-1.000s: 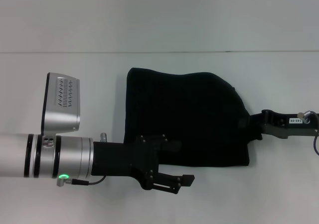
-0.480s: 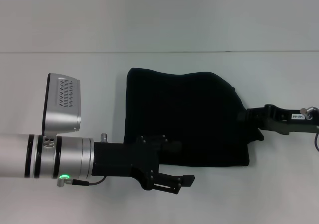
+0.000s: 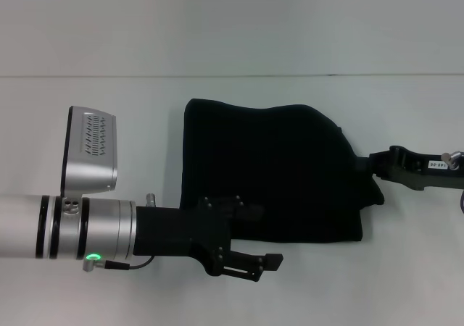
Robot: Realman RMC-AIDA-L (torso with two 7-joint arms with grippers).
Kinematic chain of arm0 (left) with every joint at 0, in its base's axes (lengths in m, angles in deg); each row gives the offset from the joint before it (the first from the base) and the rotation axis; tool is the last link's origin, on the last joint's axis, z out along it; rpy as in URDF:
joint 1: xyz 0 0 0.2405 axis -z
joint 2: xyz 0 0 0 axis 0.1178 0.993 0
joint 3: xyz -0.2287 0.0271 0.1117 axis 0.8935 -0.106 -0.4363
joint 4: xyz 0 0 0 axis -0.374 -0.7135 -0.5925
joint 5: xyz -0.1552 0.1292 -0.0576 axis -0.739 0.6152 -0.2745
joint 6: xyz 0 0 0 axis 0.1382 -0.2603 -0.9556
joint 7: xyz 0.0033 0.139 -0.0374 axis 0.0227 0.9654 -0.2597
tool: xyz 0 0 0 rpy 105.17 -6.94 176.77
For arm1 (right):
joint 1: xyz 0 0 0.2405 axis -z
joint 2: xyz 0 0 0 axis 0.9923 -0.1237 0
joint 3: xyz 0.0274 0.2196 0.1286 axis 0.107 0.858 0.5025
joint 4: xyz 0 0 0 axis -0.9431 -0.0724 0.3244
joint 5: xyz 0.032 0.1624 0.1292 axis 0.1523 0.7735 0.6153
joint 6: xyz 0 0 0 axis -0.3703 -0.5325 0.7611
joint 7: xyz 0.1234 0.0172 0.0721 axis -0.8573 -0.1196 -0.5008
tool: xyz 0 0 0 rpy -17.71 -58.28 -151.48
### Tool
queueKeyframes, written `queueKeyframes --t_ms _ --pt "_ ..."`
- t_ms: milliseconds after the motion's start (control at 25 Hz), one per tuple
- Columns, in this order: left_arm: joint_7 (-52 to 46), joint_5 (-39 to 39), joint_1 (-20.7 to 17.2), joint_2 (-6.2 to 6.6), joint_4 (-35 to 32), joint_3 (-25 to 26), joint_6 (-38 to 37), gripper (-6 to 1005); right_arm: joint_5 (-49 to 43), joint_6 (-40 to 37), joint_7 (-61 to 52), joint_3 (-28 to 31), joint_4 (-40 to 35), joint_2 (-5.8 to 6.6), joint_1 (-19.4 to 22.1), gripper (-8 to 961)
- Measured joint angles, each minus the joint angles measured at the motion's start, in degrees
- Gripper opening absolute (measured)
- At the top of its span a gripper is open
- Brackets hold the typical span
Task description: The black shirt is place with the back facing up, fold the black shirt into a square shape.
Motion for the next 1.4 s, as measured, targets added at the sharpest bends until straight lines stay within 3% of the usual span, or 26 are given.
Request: queueKeyframes --t_ms 120,320,560,1240,1400 --pt "0.00 0.00 0.00 0.00 -0.02 0.05 0.22 908 0.00 -0.14 1.04 0.73 -0.02 0.00 0.12 284" --pt "-0.02 0.00 0.20 0.00 -0.02 0.05 0.75 908 0.00 -0.06 1.37 0.89 -0.05 0.00 0.12 63" --pt "-0.07 0.00 0.51 0.00 0.14 -0.04 0.77 908 0.00 -0.76 2.60 2.81 -0.15 0.26 0.63 10" --pt "-1.00 0.00 1.37 0.07 0.31 0.08 1.46 908 -0.28 -1.09 3.68 3.08 -0.21 0.60 2.42 91" --pt "-2.53 0.00 1.91 0.14 0.08 0.22 3.08 908 0.05 0.05 7.10 5.67 -4.00 0.56 3.15 110"
